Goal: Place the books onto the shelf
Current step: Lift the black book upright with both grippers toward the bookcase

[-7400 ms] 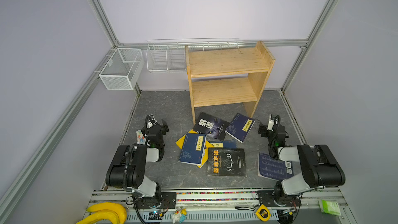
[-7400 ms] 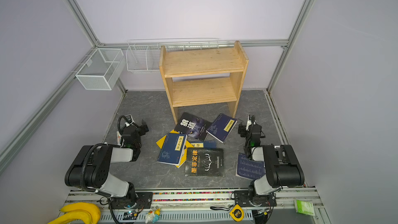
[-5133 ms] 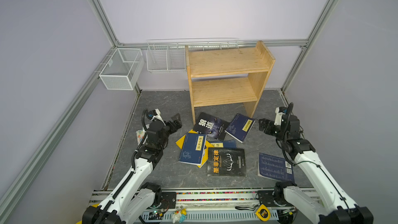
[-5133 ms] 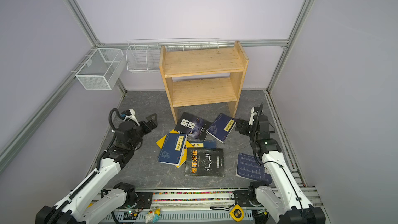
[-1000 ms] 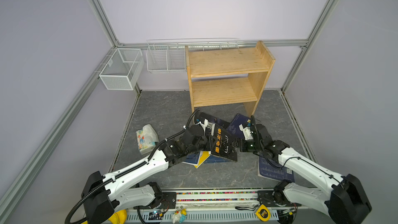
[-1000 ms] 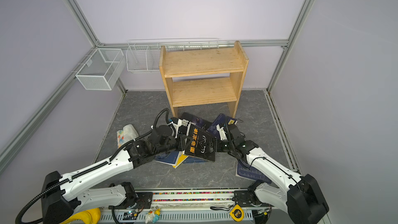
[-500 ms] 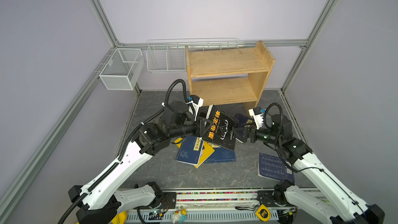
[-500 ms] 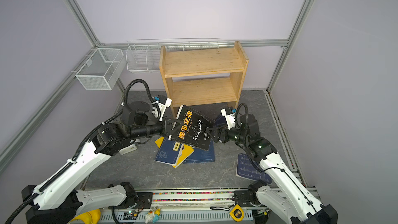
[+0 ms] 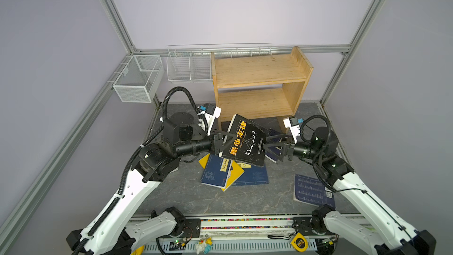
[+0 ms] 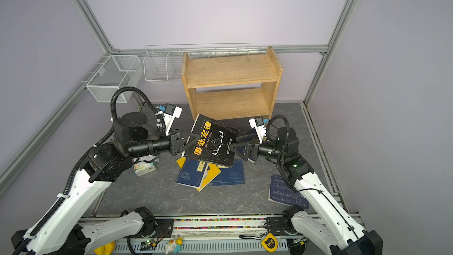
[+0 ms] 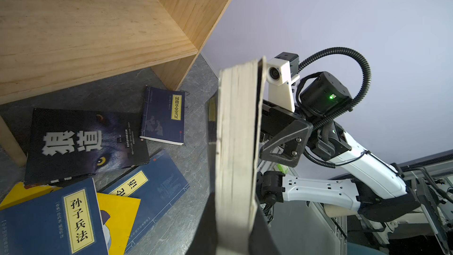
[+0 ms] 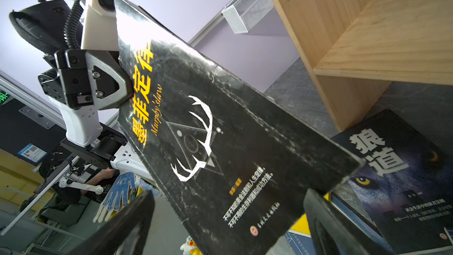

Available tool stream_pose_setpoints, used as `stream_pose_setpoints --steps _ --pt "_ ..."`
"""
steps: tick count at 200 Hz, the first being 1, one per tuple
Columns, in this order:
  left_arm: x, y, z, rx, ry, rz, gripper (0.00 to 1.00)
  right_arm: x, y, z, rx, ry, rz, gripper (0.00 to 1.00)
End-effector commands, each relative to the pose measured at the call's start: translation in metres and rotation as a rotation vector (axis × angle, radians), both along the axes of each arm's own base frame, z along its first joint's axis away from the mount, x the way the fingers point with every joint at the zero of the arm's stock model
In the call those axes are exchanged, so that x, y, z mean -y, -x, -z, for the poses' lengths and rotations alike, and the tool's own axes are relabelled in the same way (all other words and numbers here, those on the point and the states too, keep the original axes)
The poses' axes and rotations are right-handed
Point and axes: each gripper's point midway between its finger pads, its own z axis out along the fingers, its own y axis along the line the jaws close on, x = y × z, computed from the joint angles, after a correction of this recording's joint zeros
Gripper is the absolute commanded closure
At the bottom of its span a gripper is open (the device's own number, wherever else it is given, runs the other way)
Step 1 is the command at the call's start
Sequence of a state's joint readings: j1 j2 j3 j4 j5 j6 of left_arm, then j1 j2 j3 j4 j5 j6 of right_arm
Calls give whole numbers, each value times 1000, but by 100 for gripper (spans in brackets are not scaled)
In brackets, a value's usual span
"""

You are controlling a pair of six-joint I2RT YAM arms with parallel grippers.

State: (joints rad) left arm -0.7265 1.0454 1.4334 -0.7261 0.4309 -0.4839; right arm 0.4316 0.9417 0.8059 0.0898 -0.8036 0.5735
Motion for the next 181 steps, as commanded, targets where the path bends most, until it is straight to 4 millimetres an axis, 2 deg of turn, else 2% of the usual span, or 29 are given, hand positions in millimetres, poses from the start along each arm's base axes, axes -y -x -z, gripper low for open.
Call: stream_pose_setpoints --steps 1,28,66,100,124,155,181 --pt "3 26 -67 163 176 121 100 -3 -1 1 -28 -21 -19 3" --pt "-2 28 -74 176 188 109 100 0 -5 11 -40 16 16 4" --pt "-2 28 -72 166 185 105 100 4 -11 22 -60 45 63 4" --pt "-2 31 -76 181 204 118 100 4 -11 17 -62 35 52 5" --pt "0 30 -78 186 209 129 100 2 -6 3 -35 -17 13 12" --pt "-1 26 -83 225 214 127 100 0 5 -18 3 -90 -53 27" --pt "-3 16 -89 238 250 126 100 0 9 -25 10 -107 -69 37"
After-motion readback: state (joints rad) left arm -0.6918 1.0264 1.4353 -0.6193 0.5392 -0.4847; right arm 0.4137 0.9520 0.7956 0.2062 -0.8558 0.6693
